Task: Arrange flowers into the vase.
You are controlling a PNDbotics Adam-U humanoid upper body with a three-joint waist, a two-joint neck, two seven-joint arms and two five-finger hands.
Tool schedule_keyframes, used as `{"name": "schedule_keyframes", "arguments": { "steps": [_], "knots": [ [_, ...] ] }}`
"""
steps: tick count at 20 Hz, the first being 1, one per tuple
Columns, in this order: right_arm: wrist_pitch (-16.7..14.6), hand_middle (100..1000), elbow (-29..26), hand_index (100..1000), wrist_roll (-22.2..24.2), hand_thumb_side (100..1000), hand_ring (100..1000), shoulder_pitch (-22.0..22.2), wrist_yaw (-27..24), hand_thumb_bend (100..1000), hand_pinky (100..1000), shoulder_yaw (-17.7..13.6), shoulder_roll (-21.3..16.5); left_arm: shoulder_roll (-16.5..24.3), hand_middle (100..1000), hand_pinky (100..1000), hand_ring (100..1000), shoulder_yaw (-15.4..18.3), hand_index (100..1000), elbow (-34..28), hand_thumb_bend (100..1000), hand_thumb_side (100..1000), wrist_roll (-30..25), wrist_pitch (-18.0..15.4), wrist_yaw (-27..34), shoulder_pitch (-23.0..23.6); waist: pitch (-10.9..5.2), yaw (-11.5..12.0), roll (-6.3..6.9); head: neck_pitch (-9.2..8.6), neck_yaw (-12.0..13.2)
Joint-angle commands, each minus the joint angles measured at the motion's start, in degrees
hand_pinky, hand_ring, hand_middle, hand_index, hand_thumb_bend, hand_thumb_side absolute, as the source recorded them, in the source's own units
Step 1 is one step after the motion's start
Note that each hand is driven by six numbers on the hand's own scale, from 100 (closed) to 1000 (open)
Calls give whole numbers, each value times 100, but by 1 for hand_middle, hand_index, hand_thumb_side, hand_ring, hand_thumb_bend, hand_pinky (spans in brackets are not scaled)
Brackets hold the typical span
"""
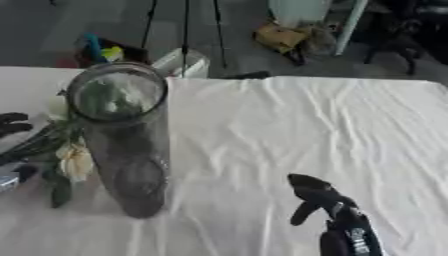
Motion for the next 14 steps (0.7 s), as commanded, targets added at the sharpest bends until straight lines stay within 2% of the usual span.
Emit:
{"name": "schedule_keyframes", "arguments": {
  "steps": [1, 6, 14],
  "knots": [
    [3, 397, -77, 782, 37, 968, 791, -33, 64, 100, 760, 23, 29, 73, 1000, 782, 908, -9, 1000, 20, 366, 998, 66, 17, -88, -126, -2, -8, 44, -112, 6],
    [8, 394, -77, 784, 61, 969, 791, -63, 96, 100, 761, 36, 80, 11, 1000, 781, 903, -18, 1000, 243, 381, 986, 130, 20, -254, -200, 48, -35, 29, -152, -11],
    [7, 389, -77, 782, 102, 969, 791, -91, 157, 100, 762, 61, 146, -112, 1000, 769, 893, 27, 1000, 656, 330, 955, 424, -83, -517, -323, 102, -80, 9, -217, -27]
  ]
}}
